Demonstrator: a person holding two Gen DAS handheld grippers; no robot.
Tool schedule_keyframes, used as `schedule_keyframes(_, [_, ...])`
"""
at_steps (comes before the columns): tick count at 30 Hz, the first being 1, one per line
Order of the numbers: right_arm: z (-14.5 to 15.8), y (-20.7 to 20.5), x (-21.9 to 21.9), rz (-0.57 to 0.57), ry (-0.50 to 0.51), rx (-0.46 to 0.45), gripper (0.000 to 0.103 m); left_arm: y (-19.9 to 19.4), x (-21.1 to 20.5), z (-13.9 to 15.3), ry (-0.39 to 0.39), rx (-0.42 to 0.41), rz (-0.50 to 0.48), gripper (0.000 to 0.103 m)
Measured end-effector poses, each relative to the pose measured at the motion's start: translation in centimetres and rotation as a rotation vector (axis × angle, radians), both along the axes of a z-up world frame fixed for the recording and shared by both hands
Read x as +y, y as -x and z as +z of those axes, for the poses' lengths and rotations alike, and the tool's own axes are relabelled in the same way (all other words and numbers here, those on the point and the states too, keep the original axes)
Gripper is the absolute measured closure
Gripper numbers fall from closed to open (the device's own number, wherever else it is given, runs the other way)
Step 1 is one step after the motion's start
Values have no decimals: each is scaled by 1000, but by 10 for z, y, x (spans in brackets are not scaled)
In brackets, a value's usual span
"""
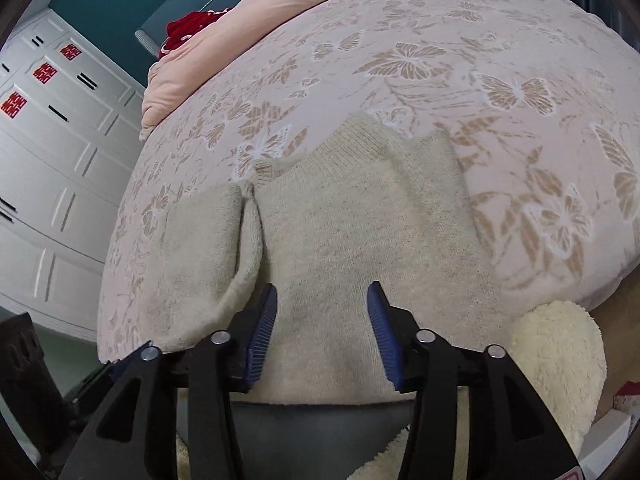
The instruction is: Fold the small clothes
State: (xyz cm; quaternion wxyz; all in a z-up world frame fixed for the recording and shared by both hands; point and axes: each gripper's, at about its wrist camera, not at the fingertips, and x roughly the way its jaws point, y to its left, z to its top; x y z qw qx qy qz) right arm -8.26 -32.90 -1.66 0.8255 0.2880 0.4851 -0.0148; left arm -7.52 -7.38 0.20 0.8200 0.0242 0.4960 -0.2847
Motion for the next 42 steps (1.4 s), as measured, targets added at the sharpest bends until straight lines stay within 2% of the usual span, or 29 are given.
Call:
schedule_keyframes(1, [1, 0, 1, 11, -12, -4, 42, 7, 6, -2, -10, -25, -8, 28])
schedule_keyframes(2, [1, -2, 3, 27, -41, -7, 37, 13, 11, -2, -37, -58, -5, 24])
schedule_keyframes(3, [0, -5, 5, 42, -91, -8, 34, 18, 17, -4, -80, -88, 14, 17])
schedule_keyframes(5, [-4, -15, 13, 66, -203, -5, 30, 20, 30, -9, -135, -96, 51, 15])
schedule_keyframes(8, [-13, -38, 37, 125, -308, 33, 27, 11, 49, -19, -147, -34, 130, 15])
schedule_keyframes(10, [-19, -54, 56, 158, -320, 89, 27, 7, 54, -26, -171, -9, 155, 14])
schedule_keyframes(13, [-27, -75, 86, 196, -264, 175, 27, 6, 52, -42, -206, 42, 143, 14])
schedule_keyframes(15, [-30, -86, 104, 239, -224, 194, 39, 6, 49, -51, -207, 76, 131, 14])
schedule_keyframes(17, [-22, -92, 116, 267, -176, 177, 86, 6, 49, -56, -195, 82, 125, 16])
schedule_keyframes(18, [-12, -93, 120, 287, -178, 142, 86, 6, 49, -55, -189, 70, 124, 26])
schedule_keyframes(19, [1, -92, 119, 298, -197, 87, 88, 5, 49, -54, -184, 57, 122, 45])
schedule_keyframes(20, [21, -89, 117, 306, -211, 18, 89, 3, 49, -52, -180, 55, 121, 52])
schedule_keyframes(22, [59, -78, 100, 302, -253, -115, 90, -2, 54, -47, -136, 64, 149, 83])
schedule_keyframes(24, [88, -60, 73, 250, -213, -199, 90, -5, 58, -37, -47, 87, 165, 84])
schedule_keyframes(25, [92, -49, 57, 212, -176, -219, 90, -5, 56, -32, -24, 86, 158, 86])
schedule_keyframes(27, [78, -37, 30, 155, -42, -187, 90, -4, 42, -29, -31, 70, 118, 87])
schedule_keyframes(28, [57, -34, 17, 127, 21, -123, 90, -4, 35, -31, -39, 72, 99, 87])
schedule_keyframes(29, [25, -33, 0, 81, 33, -33, 89, -4, 28, -36, -41, 88, 85, 87])
schedule_keyframes(31, [-32, -22, -30, -20, -37, 107, 89, -4, 18, -44, -41, 136, 57, 89])
schedule_keyframes(32, [-48, -13, -39, -69, -110, 116, 90, -2, 13, -47, -54, 147, 44, 89])
schedule_keyframes(33, [-52, -4, -47, -106, -200, 87, 89, 0, 10, -47, -72, 143, 33, 89])
schedule_keyframes(34, [-49, 1, -50, -121, -233, 54, 90, 2, 10, -47, -84, 132, 30, 89])
schedule_keyframes(37, [-33, -6, -46, -88, -189, 10, 89, 2, 17, -46, -58, 170, 60, 87])
schedule_keyframes(39, [-30, -14, -45, -51, -201, -4, 87, -1, 24, -44, -35, 200, 86, 86])
schedule_keyframes(41, [-31, -17, -44, -36, -220, 13, 79, 1, 29, -39, -27, 201, 111, 82])
schedule_keyframes(42, [-31, -17, -43, -39, -232, 17, 74, 3, 33, -37, -26, 197, 121, 75])
